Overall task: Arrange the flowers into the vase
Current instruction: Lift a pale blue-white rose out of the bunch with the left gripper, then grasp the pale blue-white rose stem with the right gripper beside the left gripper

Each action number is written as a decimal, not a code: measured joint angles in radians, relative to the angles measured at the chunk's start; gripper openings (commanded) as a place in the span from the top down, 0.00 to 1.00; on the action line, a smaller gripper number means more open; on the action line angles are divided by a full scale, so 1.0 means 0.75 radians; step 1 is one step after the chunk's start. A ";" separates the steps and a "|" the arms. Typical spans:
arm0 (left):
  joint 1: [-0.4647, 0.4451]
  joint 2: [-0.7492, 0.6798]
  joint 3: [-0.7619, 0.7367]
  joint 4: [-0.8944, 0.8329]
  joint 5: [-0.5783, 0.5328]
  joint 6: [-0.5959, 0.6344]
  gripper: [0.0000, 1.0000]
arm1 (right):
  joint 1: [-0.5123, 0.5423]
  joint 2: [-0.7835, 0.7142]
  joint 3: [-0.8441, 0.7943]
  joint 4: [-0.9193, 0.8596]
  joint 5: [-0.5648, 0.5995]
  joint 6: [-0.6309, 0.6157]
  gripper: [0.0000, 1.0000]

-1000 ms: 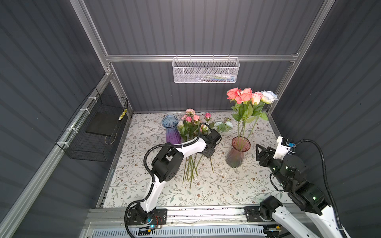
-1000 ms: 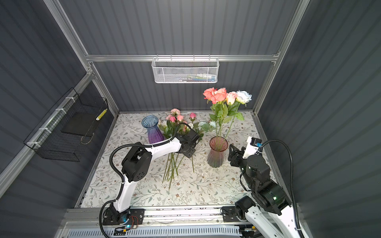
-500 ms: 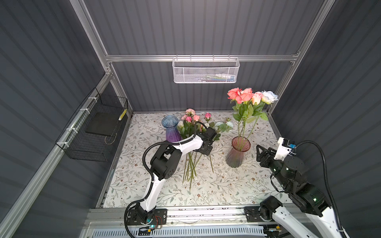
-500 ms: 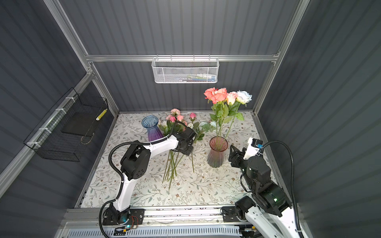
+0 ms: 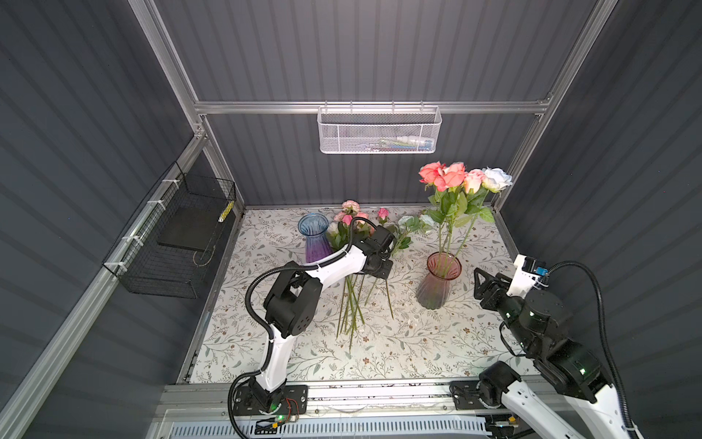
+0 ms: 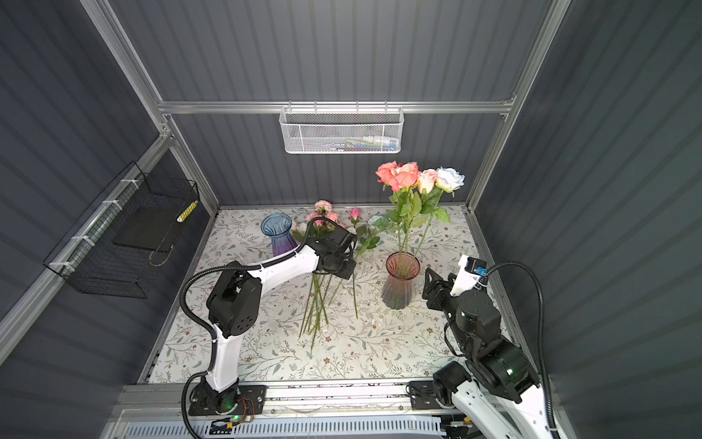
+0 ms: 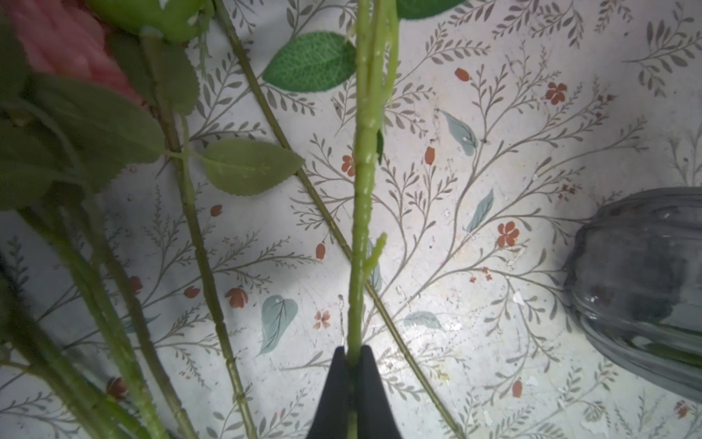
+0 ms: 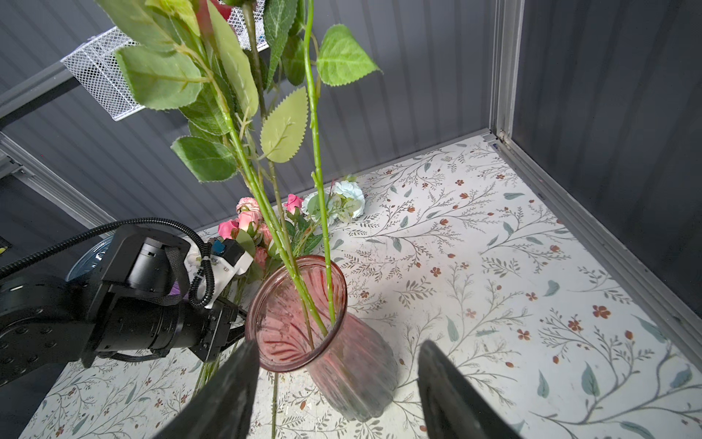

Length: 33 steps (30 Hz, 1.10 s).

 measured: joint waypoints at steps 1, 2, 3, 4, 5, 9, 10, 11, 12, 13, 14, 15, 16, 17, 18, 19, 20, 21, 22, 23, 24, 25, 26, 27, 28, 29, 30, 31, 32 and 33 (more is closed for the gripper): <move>0.000 -0.018 -0.009 0.008 0.000 -0.017 1.00 | 0.000 0.000 0.002 -0.002 -0.001 0.003 0.32; 0.000 -0.042 -0.018 0.019 0.000 -0.037 1.00 | 0.000 0.000 0.005 -0.005 -0.001 0.005 0.32; 0.000 -0.073 -0.033 0.039 0.000 -0.064 1.00 | 0.000 0.000 0.008 -0.006 -0.002 0.008 0.32; 0.000 -0.105 -0.049 0.054 0.000 -0.085 1.00 | 0.000 0.000 0.012 -0.007 -0.002 0.009 0.32; 0.000 -0.151 -0.079 0.080 0.002 -0.110 1.00 | 0.000 0.000 0.017 -0.007 -0.003 0.010 0.32; 0.000 -0.381 -0.276 0.214 0.024 -0.195 1.00 | 0.000 0.012 0.067 -0.023 -0.010 0.008 0.33; 0.000 -0.443 -0.333 0.244 0.028 -0.209 1.00 | 0.000 0.016 0.078 -0.024 -0.014 0.006 0.33; 0.000 -0.503 -0.390 0.272 0.031 -0.223 1.00 | 0.000 0.021 0.090 -0.023 -0.024 0.002 0.32; 0.000 -0.558 -0.444 0.299 0.030 -0.237 1.00 | 0.000 0.025 0.100 -0.023 -0.037 -0.002 0.32; 0.000 -0.606 -0.487 0.318 0.027 -0.247 1.00 | -0.002 0.032 0.107 -0.023 -0.050 -0.006 0.31; 0.000 -0.659 -0.535 0.342 0.021 -0.257 1.00 | -0.003 0.042 0.117 -0.023 -0.073 -0.014 0.31; 0.000 -0.714 -0.583 0.366 0.016 -0.266 1.00 | -0.004 0.056 0.129 -0.022 -0.101 -0.019 0.31; 0.000 -0.768 -0.625 0.386 0.009 -0.271 1.00 | -0.005 0.074 0.143 -0.023 -0.134 -0.023 0.30; 0.000 -0.828 -0.673 0.415 0.001 -0.274 1.00 | -0.005 0.100 0.164 -0.025 -0.176 -0.027 0.30; 0.000 -0.900 -0.734 0.455 -0.011 -0.275 1.00 | -0.005 0.132 0.189 -0.024 -0.225 -0.031 0.31; 0.000 -0.965 -0.780 0.475 -0.017 -0.274 1.00 | -0.005 0.157 0.207 -0.021 -0.270 -0.033 0.31; 0.000 -1.036 -0.831 0.513 -0.025 -0.274 1.00 | -0.005 0.189 0.226 -0.014 -0.320 -0.033 0.32; 0.000 -1.102 -0.878 0.553 -0.027 -0.270 1.00 | -0.005 0.219 0.241 -0.005 -0.371 -0.033 0.33; 0.000 -1.155 -0.915 0.587 -0.027 -0.267 1.00 | -0.005 0.247 0.251 0.008 -0.423 -0.032 0.33; -0.001 -1.210 -0.950 0.626 -0.025 -0.261 1.00 | -0.004 0.276 0.255 0.027 -0.479 -0.030 0.33; -0.006 -1.248 -0.975 0.667 -0.020 -0.254 1.00 | -0.003 0.305 0.256 0.047 -0.540 -0.026 0.34; -0.013 -1.270 -0.987 0.693 -0.019 -0.245 1.00 | 0.001 0.329 0.256 0.064 -0.585 -0.024 0.35; -0.027 -1.286 -0.991 0.719 -0.021 -0.229 1.00 | 0.012 0.361 0.260 0.077 -0.639 -0.020 0.35; -0.058 -1.295 -0.991 0.750 -0.028 -0.203 1.00 | 0.031 0.393 0.271 0.083 -0.674 -0.017 0.35; -0.093 -1.298 -0.989 0.773 -0.034 -0.181 1.00 | 0.054 0.420 0.283 0.094 -0.701 -0.014 0.35; -0.139 -1.298 -0.983 0.789 -0.042 -0.153 1.00 | 0.087 0.455 0.299 0.108 -0.722 -0.013 0.35; -0.181 -1.296 -0.976 0.803 -0.042 -0.128 1.00 | 0.124 0.482 0.312 0.121 -0.729 -0.013 0.35; -0.209 -1.295 -0.970 0.818 -0.040 -0.109 1.00 | 0.160 0.504 0.327 0.130 -0.731 -0.013 0.35; -0.239 -1.293 -0.963 0.833 -0.031 -0.092 1.00 | 0.197 0.523 0.343 0.140 -0.732 -0.013 0.35; -0.257 -1.293 -0.956 0.849 -0.018 -0.077 1.00 | 0.234 0.538 0.358 0.153 -0.732 -0.012 0.35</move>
